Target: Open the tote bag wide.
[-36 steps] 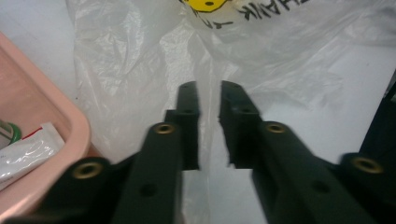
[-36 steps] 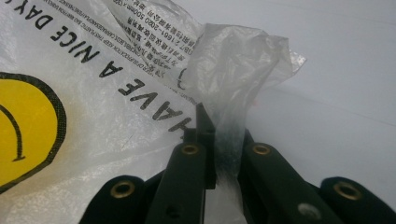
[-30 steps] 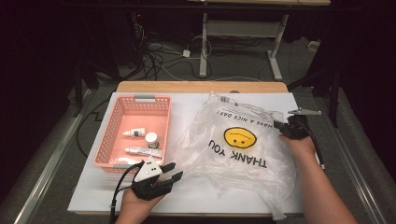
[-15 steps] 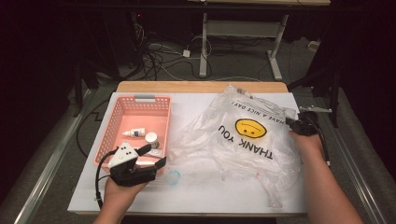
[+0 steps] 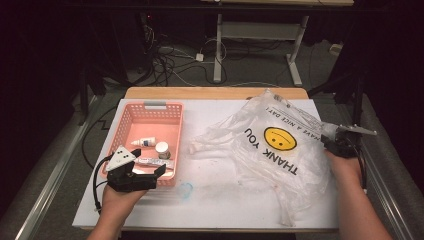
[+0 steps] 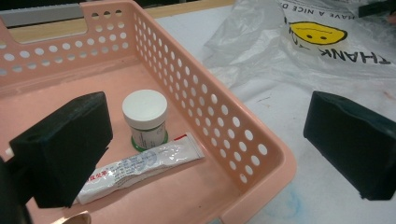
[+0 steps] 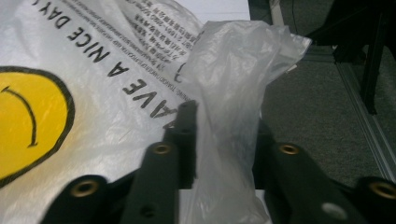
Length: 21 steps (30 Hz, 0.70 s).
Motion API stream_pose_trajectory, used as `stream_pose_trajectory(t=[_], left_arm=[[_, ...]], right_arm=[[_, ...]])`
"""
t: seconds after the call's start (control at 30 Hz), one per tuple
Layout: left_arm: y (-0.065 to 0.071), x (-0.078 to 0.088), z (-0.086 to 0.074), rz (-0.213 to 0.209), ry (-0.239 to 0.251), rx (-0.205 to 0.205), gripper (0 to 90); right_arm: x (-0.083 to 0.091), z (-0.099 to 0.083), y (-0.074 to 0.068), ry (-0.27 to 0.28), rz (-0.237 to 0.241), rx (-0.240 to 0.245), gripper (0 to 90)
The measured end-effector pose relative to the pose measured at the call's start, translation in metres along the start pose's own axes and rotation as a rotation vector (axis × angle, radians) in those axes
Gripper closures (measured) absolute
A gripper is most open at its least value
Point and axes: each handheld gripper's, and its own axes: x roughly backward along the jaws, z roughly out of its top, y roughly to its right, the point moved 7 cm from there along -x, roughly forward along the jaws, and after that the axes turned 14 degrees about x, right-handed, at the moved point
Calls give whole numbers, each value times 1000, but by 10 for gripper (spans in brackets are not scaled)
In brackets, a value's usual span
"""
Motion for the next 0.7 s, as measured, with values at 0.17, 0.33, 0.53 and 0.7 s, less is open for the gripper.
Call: stream_pose_trajectory(t=[0.17,0.33,0.53,0.7], left_arm=[[-3,1,-2,-2,8,4,9],[-1,-3,-7,-3,-1,-8,10],[0,-5,-8,-6,15,-4,7],[1,-10,-11,-12,9,0,5]], right_arm=[[28,-15,-14,36,68,39,425],[67,-25,-23,106,83,83,322],[102,-36,-60,181,190,138,335],[112,-39,-98,192,279,206,344]])
